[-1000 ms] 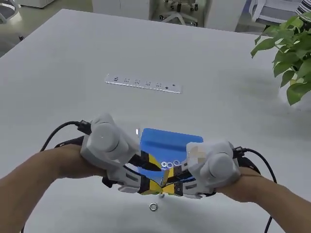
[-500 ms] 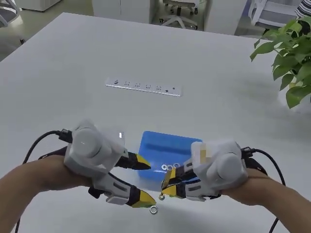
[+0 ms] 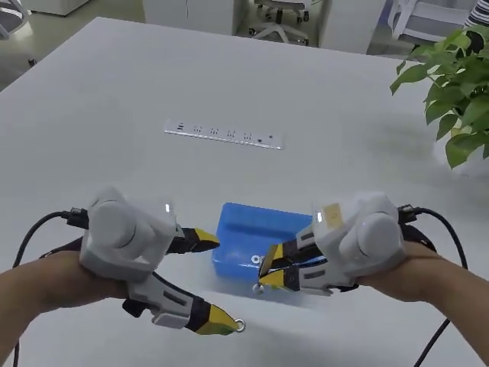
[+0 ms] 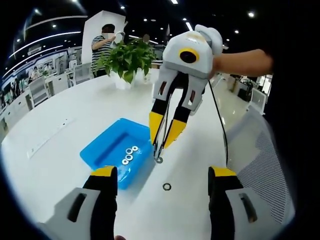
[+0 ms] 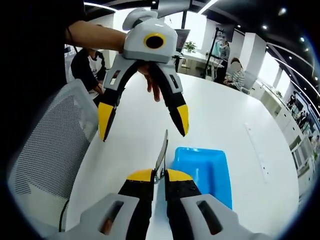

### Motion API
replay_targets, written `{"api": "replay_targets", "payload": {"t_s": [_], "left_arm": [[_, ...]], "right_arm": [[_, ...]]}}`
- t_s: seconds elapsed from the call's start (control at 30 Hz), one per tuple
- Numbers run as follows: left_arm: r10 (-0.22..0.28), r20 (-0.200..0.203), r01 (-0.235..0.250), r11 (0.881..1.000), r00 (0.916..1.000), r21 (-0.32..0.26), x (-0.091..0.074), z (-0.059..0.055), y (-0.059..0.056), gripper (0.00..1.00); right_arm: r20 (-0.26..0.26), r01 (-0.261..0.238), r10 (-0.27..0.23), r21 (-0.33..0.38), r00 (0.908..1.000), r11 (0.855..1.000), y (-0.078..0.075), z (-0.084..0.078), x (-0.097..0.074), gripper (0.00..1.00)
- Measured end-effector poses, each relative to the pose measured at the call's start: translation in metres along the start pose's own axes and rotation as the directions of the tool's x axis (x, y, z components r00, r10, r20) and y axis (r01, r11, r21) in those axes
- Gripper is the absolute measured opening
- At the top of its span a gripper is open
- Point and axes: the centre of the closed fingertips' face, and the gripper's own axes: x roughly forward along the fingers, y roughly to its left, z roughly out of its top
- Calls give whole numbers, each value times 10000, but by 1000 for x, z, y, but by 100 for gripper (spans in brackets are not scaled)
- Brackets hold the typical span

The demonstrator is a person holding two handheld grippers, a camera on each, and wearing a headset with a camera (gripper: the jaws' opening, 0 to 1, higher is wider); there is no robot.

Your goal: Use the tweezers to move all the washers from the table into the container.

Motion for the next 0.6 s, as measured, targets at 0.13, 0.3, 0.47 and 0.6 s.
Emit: {"api": "replay_targets", "payload": {"t_s": [0.13,0.3,0.47,0.6], "left_arm": [[144,38,-144,9999,9999,-51,-3,0,2,83],[338,287,-333,9992,9990,-204,-6,4,6,88],[430,545,-413,9986,9976,-328,-7,9,9,92],[462,741,-434,9983,9962,-397,-8,13,9,94]], "right_arm": [[82,129,-130,76,9999,9999,-7,3,-5,9],[160,238,-240,173,9996,9996,-16,4,-9,9],[142,448,-450,153,9989,9989,-29,4,-13,9],[114,554,-556,148,9984,9984,-38,2,-12,9]]}}
